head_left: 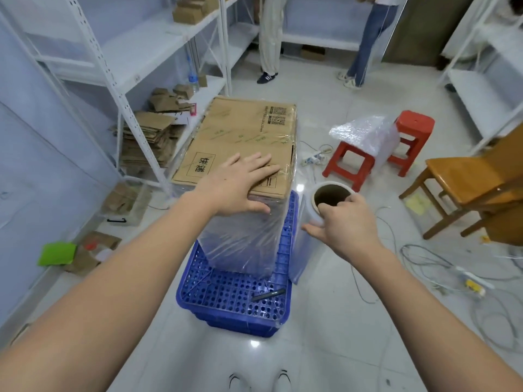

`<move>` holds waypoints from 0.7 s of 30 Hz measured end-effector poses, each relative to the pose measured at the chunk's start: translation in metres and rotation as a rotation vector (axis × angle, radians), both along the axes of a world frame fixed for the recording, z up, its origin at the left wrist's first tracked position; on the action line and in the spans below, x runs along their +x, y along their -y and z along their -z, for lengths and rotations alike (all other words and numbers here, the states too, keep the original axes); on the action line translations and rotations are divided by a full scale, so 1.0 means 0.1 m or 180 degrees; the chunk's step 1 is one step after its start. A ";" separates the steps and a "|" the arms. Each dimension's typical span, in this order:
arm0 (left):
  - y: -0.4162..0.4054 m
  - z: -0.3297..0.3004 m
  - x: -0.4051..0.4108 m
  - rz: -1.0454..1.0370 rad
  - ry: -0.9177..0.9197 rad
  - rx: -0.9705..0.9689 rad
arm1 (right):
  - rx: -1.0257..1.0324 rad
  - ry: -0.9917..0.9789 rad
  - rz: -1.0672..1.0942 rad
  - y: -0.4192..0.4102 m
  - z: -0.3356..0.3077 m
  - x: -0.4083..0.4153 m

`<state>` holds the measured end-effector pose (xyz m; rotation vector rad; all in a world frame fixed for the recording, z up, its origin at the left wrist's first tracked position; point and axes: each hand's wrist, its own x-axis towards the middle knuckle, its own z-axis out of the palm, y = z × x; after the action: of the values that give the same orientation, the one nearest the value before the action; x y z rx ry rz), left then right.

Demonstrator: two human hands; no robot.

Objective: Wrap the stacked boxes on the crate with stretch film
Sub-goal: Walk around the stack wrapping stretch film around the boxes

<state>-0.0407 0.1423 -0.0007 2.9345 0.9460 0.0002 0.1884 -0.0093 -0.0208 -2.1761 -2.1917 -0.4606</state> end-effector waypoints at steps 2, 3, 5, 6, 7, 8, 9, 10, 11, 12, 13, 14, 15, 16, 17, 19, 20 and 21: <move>0.00 0.02 0.00 0.0014 -0.0066 0.0015 | -0.0013 -0.0028 -0.0135 0.05 0.00 0.10; 0.00 0.02 -0.01 0.0008 -0.0075 0.0034 | -0.0028 -0.0051 -0.0224 0.09 0.00 0.15; 0.00 0.01 -0.01 0.0008 -0.0091 0.0069 | -0.0040 -0.0099 -0.0362 0.16 0.01 0.25; 0.00 0.01 -0.01 0.0015 -0.0099 0.0077 | -0.0058 -0.0121 -0.0411 0.21 0.00 0.28; 0.01 0.01 0.00 0.0013 -0.0112 0.0083 | -0.0045 -0.0159 -0.0476 0.26 0.01 0.31; 0.02 0.02 0.00 0.0004 -0.0129 0.0091 | 0.0000 -0.0214 -0.0562 0.31 0.00 0.33; 0.02 0.02 0.00 -0.0002 -0.0136 0.0102 | 0.0035 -0.0268 -0.0644 0.37 -0.01 0.34; 0.02 0.02 0.00 -0.0004 -0.0131 0.0114 | 0.0063 -0.0320 -0.0719 0.42 -0.04 0.33; 0.03 0.02 0.00 -0.0006 -0.0116 0.0125 | 0.0081 -0.0379 -0.0796 0.47 -0.08 0.32; 0.03 0.02 0.00 -0.0011 -0.0101 0.0132 | 0.0112 -0.0431 -0.0889 0.51 -0.11 0.29; 0.03 0.02 0.00 -0.0019 -0.0088 0.0134 | 0.0148 -0.0464 -0.0995 0.56 -0.13 0.25; 0.03 0.02 0.00 -0.0033 -0.0083 0.0133 | 0.0187 -0.0473 -0.1108 0.59 -0.14 0.20; 0.04 0.02 0.00 -0.0047 -0.0088 0.0135 | 0.0211 -0.0467 -0.1221 0.63 -0.14 0.15; 0.04 0.02 0.00 -0.0059 -0.0100 0.0140 | 0.0214 -0.0462 -0.1324 0.66 -0.14 0.09; 0.04 0.02 0.01 -0.0068 -0.0111 0.0143 | 0.0201 -0.0472 -0.1423 0.68 -0.14 0.04; 0.04 0.02 0.00 -0.0076 -0.0110 0.0139 | 0.0174 -0.0498 -0.1605 0.72 -0.14 -0.06; 0.04 0.03 0.00 -0.0083 -0.0106 0.0135 | 0.0155 -0.0495 -0.1674 0.74 -0.15 -0.10; 0.04 0.02 0.00 -0.0089 -0.0096 0.0129 | 0.0129 -0.0483 -0.1728 0.75 -0.16 -0.14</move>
<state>-0.0412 0.1379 -0.0031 2.9659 1.0029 -0.0241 0.1741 -0.0843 -0.0051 -1.4419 -2.5115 -0.2958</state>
